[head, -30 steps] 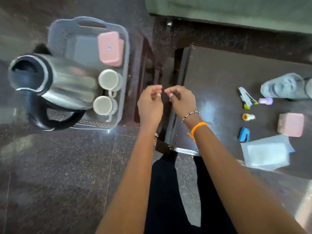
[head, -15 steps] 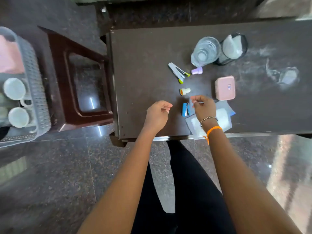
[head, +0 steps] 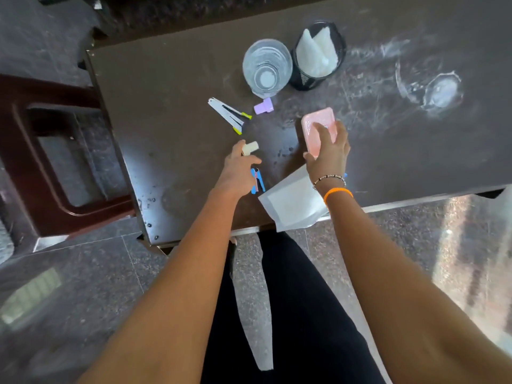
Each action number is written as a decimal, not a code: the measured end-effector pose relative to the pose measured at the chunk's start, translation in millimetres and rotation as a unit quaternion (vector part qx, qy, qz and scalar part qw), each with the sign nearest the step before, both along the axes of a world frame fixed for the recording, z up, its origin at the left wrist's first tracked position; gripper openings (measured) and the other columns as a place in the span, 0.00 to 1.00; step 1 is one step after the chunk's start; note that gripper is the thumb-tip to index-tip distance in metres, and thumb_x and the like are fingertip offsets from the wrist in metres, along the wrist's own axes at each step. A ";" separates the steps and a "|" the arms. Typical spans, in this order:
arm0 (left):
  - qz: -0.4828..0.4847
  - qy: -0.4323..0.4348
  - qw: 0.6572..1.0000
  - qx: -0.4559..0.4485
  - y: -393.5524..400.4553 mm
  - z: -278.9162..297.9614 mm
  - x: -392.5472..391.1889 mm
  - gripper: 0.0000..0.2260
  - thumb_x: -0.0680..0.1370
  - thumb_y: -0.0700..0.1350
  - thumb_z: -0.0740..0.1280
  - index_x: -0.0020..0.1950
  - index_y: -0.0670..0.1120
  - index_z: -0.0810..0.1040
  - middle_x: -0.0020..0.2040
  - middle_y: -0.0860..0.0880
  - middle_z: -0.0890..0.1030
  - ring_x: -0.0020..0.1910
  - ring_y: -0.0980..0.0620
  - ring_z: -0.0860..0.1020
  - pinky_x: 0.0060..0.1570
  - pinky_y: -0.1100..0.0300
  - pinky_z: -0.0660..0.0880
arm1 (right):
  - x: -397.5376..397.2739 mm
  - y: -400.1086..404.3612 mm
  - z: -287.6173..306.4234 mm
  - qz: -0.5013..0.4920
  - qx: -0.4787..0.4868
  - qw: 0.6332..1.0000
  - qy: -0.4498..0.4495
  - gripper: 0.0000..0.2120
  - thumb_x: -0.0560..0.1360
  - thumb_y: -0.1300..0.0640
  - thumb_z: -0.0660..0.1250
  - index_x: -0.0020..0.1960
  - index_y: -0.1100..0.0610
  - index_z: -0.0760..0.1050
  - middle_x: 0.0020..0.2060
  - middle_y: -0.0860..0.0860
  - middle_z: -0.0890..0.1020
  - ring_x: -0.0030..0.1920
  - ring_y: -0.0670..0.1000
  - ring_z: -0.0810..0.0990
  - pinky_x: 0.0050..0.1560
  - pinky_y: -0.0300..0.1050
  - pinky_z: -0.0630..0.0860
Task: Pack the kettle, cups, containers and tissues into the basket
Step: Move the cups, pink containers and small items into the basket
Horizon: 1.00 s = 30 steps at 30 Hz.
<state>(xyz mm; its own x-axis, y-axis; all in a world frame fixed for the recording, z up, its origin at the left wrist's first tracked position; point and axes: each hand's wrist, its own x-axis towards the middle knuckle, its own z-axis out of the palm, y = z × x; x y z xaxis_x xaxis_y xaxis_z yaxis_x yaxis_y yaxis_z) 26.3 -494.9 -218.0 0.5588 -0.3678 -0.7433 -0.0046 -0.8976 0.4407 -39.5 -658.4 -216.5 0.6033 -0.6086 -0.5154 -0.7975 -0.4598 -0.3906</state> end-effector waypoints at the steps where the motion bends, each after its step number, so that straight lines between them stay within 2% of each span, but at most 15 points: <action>1: -0.005 0.002 1.000 0.009 -1.4 -4.7 0.8 0.21 0.74 0.28 0.58 0.63 0.43 0.76 0.76 0.46 0.55 0.71 0.44 0.60 0.68 0.59 0.60 | 0.6 -1.0 -1.8 0.004 -0.002 1.000 -0.003 0.28 0.70 0.65 0.68 0.68 0.52 0.67 0.74 0.57 0.56 0.70 0.62 0.61 0.70 0.52 0.61; 4: 0.021 -0.007 0.999 0.025 -5.0 -14.6 3.3 0.20 0.74 0.29 0.59 0.63 0.41 0.74 0.71 0.43 0.63 0.63 0.44 0.68 0.60 0.62 0.65 | 3.8 -5.6 -3.4 0.012 -0.023 1.000 -0.002 0.27 0.69 0.66 0.67 0.66 0.53 0.66 0.71 0.57 0.59 0.64 0.64 0.66 0.63 0.54 0.68; 7: 0.077 -0.005 0.997 0.022 -9.2 -16.9 5.3 0.18 0.74 0.29 0.59 0.62 0.40 0.73 0.63 0.44 0.71 0.49 0.50 0.69 0.48 0.64 0.66 | 8.1 -10.0 -2.2 0.004 -0.014 1.000 0.007 0.29 0.66 0.64 0.68 0.66 0.58 0.64 0.67 0.58 0.64 0.60 0.63 0.68 0.60 0.52 0.67; 9: 0.092 -0.018 0.996 0.016 -9.3 -15.2 6.7 0.16 0.75 0.30 0.59 0.60 0.40 0.75 0.60 0.44 0.73 0.47 0.51 0.69 0.45 0.68 0.65 | 12.5 -8.2 1.5 -0.011 -0.005 1.000 -0.003 0.31 0.64 0.61 0.70 0.65 0.61 0.63 0.64 0.59 0.68 0.59 0.63 0.69 0.59 0.49 0.65; 14: 0.128 -0.068 0.989 -0.040 2.5 8.2 0.0 0.16 0.77 0.32 0.59 0.54 0.47 0.81 0.55 0.42 0.73 0.48 0.50 0.73 0.50 0.62 0.69 | 22.6 22.5 22.3 -0.074 0.038 0.994 -0.066 0.31 0.63 0.58 0.72 0.62 0.62 0.65 0.59 0.59 0.72 0.57 0.60 0.71 0.56 0.51 0.69; 18: 0.206 -0.051 0.972 -0.099 38.2 30.8 -12.8 0.11 0.74 0.35 0.65 0.49 0.50 0.79 0.51 0.45 0.76 0.48 0.46 0.78 0.54 0.56 0.75 | 29.9 63.0 37.6 -0.041 0.123 0.986 -0.109 0.27 0.64 0.60 0.73 0.60 0.62 0.68 0.58 0.58 0.74 0.57 0.57 0.73 0.52 0.44 0.69; 20: 0.254 -0.060 0.958 -0.123 63.7 41.9 -19.3 0.10 0.74 0.36 0.66 0.45 0.52 0.77 0.48 0.50 0.76 0.47 0.49 0.78 0.53 0.57 0.75 | 34.6 86.0 44.2 -0.015 0.173 0.980 -0.103 0.24 0.66 0.60 0.72 0.60 0.60 0.68 0.57 0.55 0.74 0.55 0.54 0.73 0.50 0.43 0.71; 23: 0.326 -0.080 0.931 -0.146 108.9 57.1 -27.7 0.10 0.76 0.39 0.65 0.42 0.55 0.72 0.44 0.54 0.75 0.43 0.53 0.77 0.49 0.57 0.74 | 44.6 124.3 56.3 0.016 0.237 0.964 -0.118 0.19 0.69 0.61 0.69 0.59 0.57 0.70 0.56 0.50 0.76 0.52 0.49 0.73 0.47 0.33 0.72; 26: 0.422 -0.104 0.879 -0.196 154.4 76.3 -30.0 0.10 0.78 0.42 0.61 0.43 0.57 0.69 0.42 0.53 0.75 0.36 0.57 0.73 0.43 0.60 0.74 | 60.6 164.8 71.0 0.035 0.302 0.944 -0.126 0.17 0.70 0.63 0.69 0.57 0.54 0.71 0.47 0.41 0.75 0.47 0.49 0.75 0.41 0.41 0.79; 28: 0.479 -0.122 0.844 -0.208 189.2 90.3 -26.2 0.09 0.79 0.42 0.59 0.45 0.57 0.69 0.41 0.56 0.73 0.35 0.59 0.71 0.38 0.65 0.73 | 72.8 198.0 82.7 0.058 0.332 0.934 -0.120 0.16 0.71 0.62 0.69 0.56 0.52 0.70 0.44 0.38 0.74 0.45 0.50 0.76 0.33 0.35 0.80; 30: 0.525 -0.132 0.817 -0.196 225.5 102.8 -18.3 0.09 0.79 0.42 0.60 0.45 0.57 0.70 0.40 0.56 0.74 0.36 0.57 0.72 0.38 0.66 0.72 | 86.5 232.7 93.8 0.088 0.354 0.924 -0.113 0.16 0.71 0.63 0.69 0.56 0.52 0.70 0.45 0.39 0.74 0.44 0.50 0.77 0.32 0.33 0.80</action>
